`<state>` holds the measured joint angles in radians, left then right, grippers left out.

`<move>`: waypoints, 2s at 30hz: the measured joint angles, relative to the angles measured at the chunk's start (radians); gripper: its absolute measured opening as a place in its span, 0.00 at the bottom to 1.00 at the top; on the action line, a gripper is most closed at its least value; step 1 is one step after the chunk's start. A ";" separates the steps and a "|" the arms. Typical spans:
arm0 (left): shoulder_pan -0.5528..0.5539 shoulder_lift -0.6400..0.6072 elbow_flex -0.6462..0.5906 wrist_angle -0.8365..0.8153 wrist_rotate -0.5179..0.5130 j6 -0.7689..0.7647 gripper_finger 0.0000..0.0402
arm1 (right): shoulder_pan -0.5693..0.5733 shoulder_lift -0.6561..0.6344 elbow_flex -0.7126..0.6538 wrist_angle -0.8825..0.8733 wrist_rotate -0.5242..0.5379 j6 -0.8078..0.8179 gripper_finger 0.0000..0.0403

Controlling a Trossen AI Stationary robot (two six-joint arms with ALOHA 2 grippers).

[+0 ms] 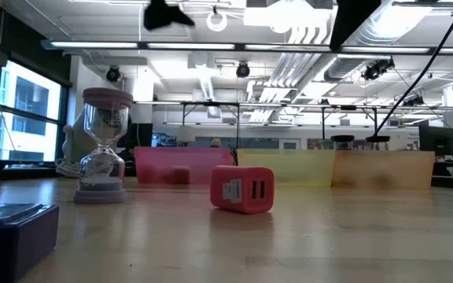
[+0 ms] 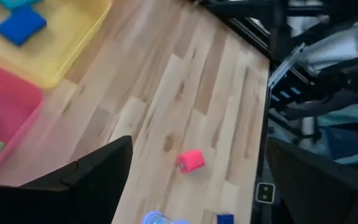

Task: Pick & Place Office items
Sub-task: Put the violet hourglass into the orange bin

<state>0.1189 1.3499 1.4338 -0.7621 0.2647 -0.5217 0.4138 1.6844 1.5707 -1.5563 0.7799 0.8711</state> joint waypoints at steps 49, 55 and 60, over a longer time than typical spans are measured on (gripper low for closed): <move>-0.608 0.405 0.375 -0.511 -0.315 -0.083 0.89 | 0.354 -0.174 0.000 0.000 0.018 0.386 0.44; -0.604 0.405 0.375 -0.512 -0.315 -0.077 0.89 | 0.345 -0.174 0.000 0.001 0.107 0.477 0.44; -0.597 0.405 0.375 -0.611 -0.321 -0.035 0.89 | 0.332 -0.174 -0.001 0.015 0.086 0.519 0.44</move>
<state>-0.4779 1.7550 1.8084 -1.3734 -0.0568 -0.5564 0.7453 1.5105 1.5700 -1.5417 0.8658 1.3904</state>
